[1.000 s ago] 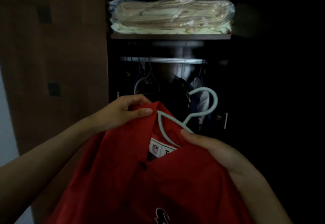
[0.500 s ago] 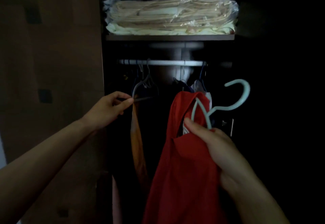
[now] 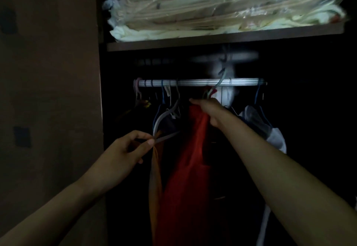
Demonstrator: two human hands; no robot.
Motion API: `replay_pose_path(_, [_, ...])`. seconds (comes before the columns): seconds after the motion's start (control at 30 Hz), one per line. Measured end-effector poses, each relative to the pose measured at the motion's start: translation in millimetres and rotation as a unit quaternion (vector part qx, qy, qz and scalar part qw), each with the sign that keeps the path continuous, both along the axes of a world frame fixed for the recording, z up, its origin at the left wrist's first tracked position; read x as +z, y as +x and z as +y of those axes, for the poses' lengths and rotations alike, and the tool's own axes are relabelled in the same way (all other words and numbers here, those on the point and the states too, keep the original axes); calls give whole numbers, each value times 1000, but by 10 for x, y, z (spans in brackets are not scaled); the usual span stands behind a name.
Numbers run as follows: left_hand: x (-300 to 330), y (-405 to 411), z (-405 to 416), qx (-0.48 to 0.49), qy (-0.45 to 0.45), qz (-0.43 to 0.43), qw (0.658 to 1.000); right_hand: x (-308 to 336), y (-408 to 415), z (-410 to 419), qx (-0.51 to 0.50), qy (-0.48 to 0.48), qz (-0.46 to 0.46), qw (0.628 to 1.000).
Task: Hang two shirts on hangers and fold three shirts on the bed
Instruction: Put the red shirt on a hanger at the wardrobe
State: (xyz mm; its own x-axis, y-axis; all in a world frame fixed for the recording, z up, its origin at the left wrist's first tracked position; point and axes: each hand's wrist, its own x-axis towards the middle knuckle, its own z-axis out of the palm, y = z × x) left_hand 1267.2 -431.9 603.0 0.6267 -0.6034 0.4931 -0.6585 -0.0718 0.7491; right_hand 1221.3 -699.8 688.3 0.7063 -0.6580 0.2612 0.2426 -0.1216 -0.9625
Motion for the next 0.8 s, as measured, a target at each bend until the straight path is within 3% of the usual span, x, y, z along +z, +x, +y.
replay_pose_path(0.2, [-177, 29, -53, 1, -24, 43, 999, -128, 467, -531, -29, -25, 66, 997])
replay_pose_path(0.53, [-388, -243, 323, 51, -25, 61, 997, 101, 263, -683, -6, -66, 128, 990])
replay_pose_path(0.63, [-394, -430, 562, 67, -35, 65, 995, -34, 283, -820, -30, -114, 213, 970])
replay_pose_path(0.73, [-419, -716, 859, 83, -42, 64, 994, -135, 138, -685, -35, -123, 203, 971])
replay_pose_path(0.8, [-444, -936, 1133, 114, -29, 52, 992, -224, -31, -472, -107, -213, 208, 949])
